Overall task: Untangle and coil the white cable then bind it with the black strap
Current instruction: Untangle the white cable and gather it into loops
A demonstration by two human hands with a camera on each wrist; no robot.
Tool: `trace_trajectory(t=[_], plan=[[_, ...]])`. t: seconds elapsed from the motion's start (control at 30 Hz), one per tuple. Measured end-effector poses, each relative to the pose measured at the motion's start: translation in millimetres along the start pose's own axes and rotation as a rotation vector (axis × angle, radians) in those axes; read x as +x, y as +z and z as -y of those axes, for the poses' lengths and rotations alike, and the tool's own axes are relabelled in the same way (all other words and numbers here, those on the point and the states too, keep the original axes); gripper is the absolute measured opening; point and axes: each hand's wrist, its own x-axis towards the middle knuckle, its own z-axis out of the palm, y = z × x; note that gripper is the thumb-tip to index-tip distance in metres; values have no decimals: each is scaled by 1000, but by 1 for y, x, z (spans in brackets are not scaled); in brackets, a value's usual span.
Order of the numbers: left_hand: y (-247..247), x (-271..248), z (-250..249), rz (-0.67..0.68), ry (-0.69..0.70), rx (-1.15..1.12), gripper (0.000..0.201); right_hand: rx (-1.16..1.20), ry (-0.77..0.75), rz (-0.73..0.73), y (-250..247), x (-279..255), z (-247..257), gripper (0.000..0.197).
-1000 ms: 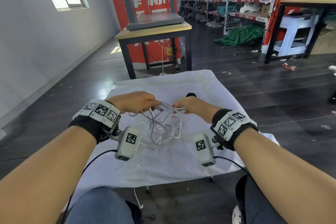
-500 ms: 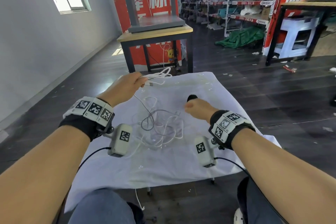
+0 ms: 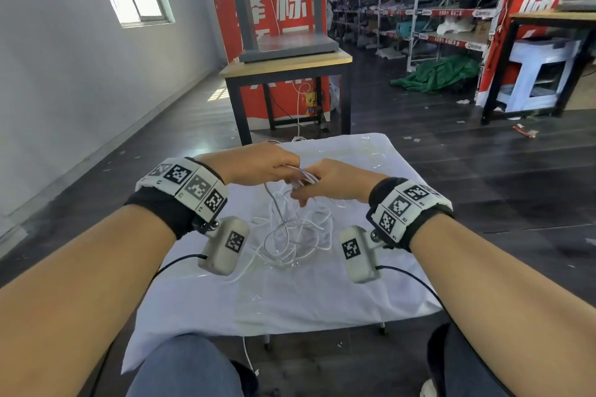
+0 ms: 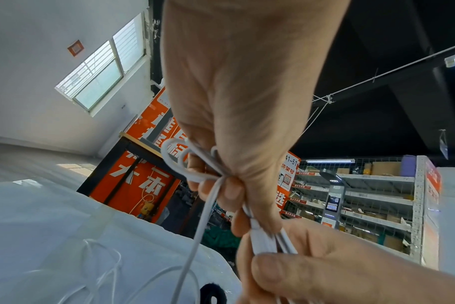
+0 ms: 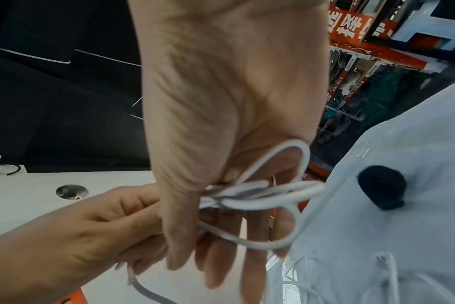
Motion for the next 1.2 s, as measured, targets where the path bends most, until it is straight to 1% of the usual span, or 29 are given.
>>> trace_trajectory(t=[0.1,0.17,0.23,0.27,0.37,0.4,0.47,0.53,0.57,0.6,0.67,0.73,0.83,0.9,0.97,1.03,1.07,1.13,1.17,1.2], plan=[[1,-2,3,12,-20,-86,30,124,26,45,6,-3,1,16],[4,-3,6,10,-61,-153,33,211,42,64,9,-5,3,13],[7,-4,7,3,-98,-213,36,239,50,83,9,-7,5,8],[9,-4,7,-2,-117,-246,37,226,58,86,9,-8,6,11],[14,-5,3,-8,-187,-377,36,189,102,50,10,-6,6,29],[16,-6,3,-35,-210,-456,32,208,113,33,10,-4,5,32],[21,-6,5,-147,-259,-691,30,260,131,14,12,-1,1,35],[24,-8,10,-280,-327,-941,39,326,157,-7,12,-2,-5,35],[25,-9,11,-311,-356,-1040,44,363,168,-27,12,-3,-8,34],[26,-10,13,-305,-378,-1129,48,396,174,-51,11,-4,-12,35],[29,-13,13,-240,-404,-1242,55,442,173,-103,10,-5,-17,35],[32,-12,10,-185,-409,-1255,63,465,162,-154,9,-5,-19,35],[38,-3,5,-189,-410,-1281,66,491,142,-187,10,-5,-17,35],[40,3,4,-207,-439,-1259,64,499,143,-208,10,-6,-16,34],[40,6,4,-201,-481,-1159,57,497,150,-221,10,-8,-16,35],[39,9,5,-213,-508,-897,45,486,161,-212,11,-10,-18,35],[40,10,7,-255,-507,-709,38,482,170,-210,12,-10,-19,35],[40,10,11,-381,-526,-282,27,484,194,-232,14,-10,-22,36],[40,9,15,-434,-546,-147,24,485,209,-251,13,-11,-24,36],[40,8,21,-475,-564,-91,21,486,227,-270,13,-12,-26,36]])
